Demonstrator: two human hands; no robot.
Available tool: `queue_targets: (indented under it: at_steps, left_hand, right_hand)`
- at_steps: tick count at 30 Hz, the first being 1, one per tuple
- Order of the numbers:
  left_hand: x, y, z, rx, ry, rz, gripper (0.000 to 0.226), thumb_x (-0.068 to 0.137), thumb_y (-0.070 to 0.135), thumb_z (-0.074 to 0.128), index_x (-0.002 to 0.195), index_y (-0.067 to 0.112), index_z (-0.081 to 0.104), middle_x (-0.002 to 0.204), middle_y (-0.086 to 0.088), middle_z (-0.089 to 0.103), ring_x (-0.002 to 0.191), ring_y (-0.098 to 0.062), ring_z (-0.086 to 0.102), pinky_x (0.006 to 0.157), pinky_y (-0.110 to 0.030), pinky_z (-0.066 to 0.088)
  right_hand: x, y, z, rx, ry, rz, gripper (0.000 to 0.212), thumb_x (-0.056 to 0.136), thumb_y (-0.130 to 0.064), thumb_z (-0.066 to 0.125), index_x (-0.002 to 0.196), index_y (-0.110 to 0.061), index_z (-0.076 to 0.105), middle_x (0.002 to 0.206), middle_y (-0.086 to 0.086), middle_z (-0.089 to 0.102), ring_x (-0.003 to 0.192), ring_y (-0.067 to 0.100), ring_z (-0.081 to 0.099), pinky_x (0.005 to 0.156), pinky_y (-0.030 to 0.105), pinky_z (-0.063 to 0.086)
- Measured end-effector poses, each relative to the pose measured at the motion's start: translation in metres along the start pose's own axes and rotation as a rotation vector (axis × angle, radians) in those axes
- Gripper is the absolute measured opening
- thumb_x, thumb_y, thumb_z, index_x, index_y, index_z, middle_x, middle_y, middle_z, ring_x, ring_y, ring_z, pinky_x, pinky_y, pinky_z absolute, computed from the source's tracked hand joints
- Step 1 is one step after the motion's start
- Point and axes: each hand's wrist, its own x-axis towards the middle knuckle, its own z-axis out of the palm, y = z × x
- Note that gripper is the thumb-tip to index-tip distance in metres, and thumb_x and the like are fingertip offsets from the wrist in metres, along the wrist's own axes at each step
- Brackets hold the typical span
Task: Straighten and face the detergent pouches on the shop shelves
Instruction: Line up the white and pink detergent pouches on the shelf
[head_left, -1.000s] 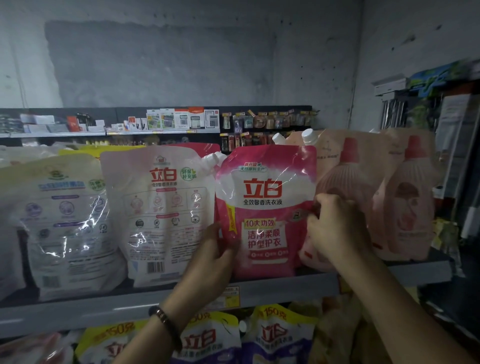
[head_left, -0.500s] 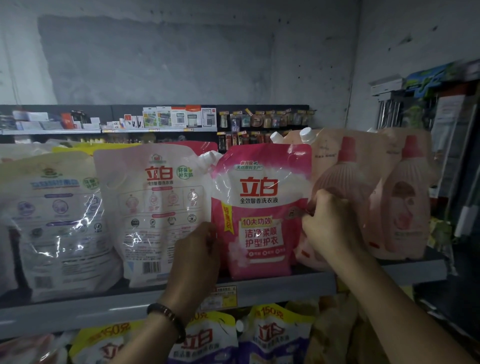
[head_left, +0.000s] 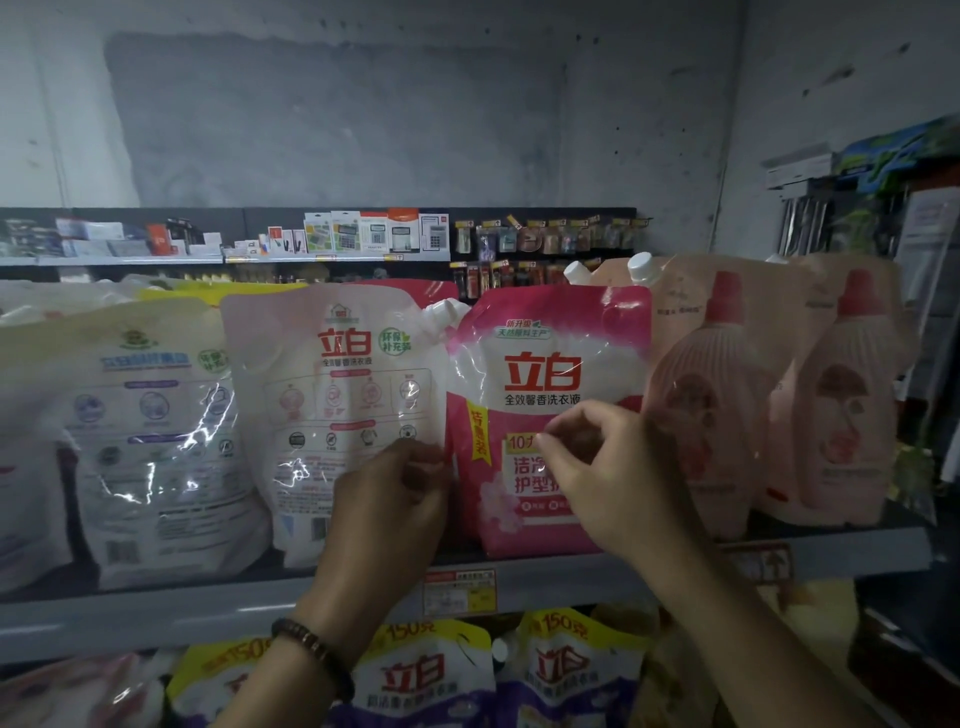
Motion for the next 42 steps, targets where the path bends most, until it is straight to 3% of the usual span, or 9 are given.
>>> queue_targets:
  at_steps: [6,12,15,17,23,27,33,37,42]
  left_hand:
    - [-0.01,0.007,-0.027,0.031,0.195,0.119,0.009,0.093,0.019,0.076,0.099,0.026,0.073,0.082,0.014,0.074,0.075,0.002,0.071,0.061,-0.01,0.051]
    - [-0.012,-0.011,-0.053,0.079,0.315,0.085,0.03,0.09,0.021,0.08,0.113,0.027,0.061,0.114,0.003,0.058,0.098,-0.01,0.063,0.081,-0.027,0.054]
    - [-0.017,-0.015,-0.058,0.093,0.344,0.03,0.043,0.089,0.016,0.081,0.126,0.022,0.058,0.13,-0.004,0.046,0.104,0.003,0.052,0.081,-0.002,0.044]
    - [-0.02,-0.021,-0.06,0.086,0.339,-0.02,0.053,0.089,0.014,0.082,0.134,0.018,0.054,0.135,-0.006,0.041,0.121,-0.007,0.044,0.083,0.007,0.034]
    - [-0.023,-0.032,-0.064,0.059,0.365,-0.023,0.071,0.089,0.022,0.081,0.148,0.02,0.043,0.131,0.016,0.029,0.14,-0.02,0.039,0.111,-0.032,0.04]
    - [-0.022,-0.036,-0.063,0.014,0.352,-0.074,0.077,0.091,0.023,0.08,0.156,0.02,0.038,0.149,0.005,0.036,0.146,-0.021,0.04,0.119,-0.041,0.041]
    - [-0.012,-0.038,-0.066,-0.116,0.383,0.031,0.039,0.096,0.018,0.074,0.125,0.038,0.058,0.117,0.016,0.068,0.108,0.002,0.066,0.086,-0.027,0.058]
    - [-0.003,-0.046,-0.069,0.07,0.311,0.049,0.011,0.105,0.033,0.061,0.116,0.03,0.065,0.105,0.005,0.063,0.093,-0.002,0.061,0.076,-0.013,0.047]
    - [0.003,-0.044,-0.078,0.335,0.291,0.134,0.02,0.103,0.034,0.053,0.091,0.022,0.063,0.093,0.004,0.051,0.082,-0.003,0.052,0.069,-0.009,0.037]
  right_hand:
    - [-0.015,-0.032,0.032,0.308,-0.179,0.079,0.012,0.096,-0.03,0.076,0.107,-0.033,0.071,0.094,-0.016,0.076,0.09,-0.005,0.071,0.078,0.017,0.061]
    - [-0.018,-0.048,0.064,0.428,-0.317,0.203,0.034,0.096,-0.037,0.077,0.127,-0.031,0.064,0.115,-0.017,0.07,0.106,-0.002,0.067,0.097,0.029,0.06]
    - [-0.022,-0.054,0.073,0.491,-0.364,0.238,0.024,0.096,-0.034,0.076,0.117,-0.035,0.066,0.106,-0.021,0.073,0.099,-0.011,0.067,0.097,0.022,0.057]
    - [-0.024,-0.055,0.08,0.51,-0.38,0.235,0.023,0.097,-0.031,0.076,0.118,-0.033,0.069,0.106,-0.023,0.076,0.1,-0.009,0.069,0.099,0.026,0.057]
    - [-0.027,-0.058,0.094,0.497,-0.402,0.216,0.025,0.097,-0.033,0.076,0.118,-0.038,0.064,0.107,-0.029,0.073,0.1,-0.018,0.064,0.084,0.008,0.051]
    - [-0.028,-0.058,0.099,0.448,-0.388,0.226,0.036,0.094,-0.039,0.077,0.128,-0.037,0.062,0.115,-0.023,0.072,0.105,-0.011,0.065,0.097,0.02,0.053]
    - [-0.028,-0.057,0.099,0.445,-0.401,0.264,0.027,0.095,-0.035,0.078,0.112,-0.044,0.059,0.108,-0.026,0.071,0.102,-0.012,0.065,0.091,0.015,0.049]
    - [-0.029,-0.058,0.099,0.443,-0.404,0.254,0.031,0.096,-0.03,0.077,0.122,-0.041,0.062,0.11,-0.028,0.072,0.104,-0.012,0.065,0.097,0.019,0.052]
    - [-0.032,-0.061,0.099,0.429,-0.39,0.235,0.034,0.094,-0.033,0.079,0.123,-0.041,0.063,0.109,-0.031,0.072,0.103,-0.015,0.064,0.099,0.021,0.053]
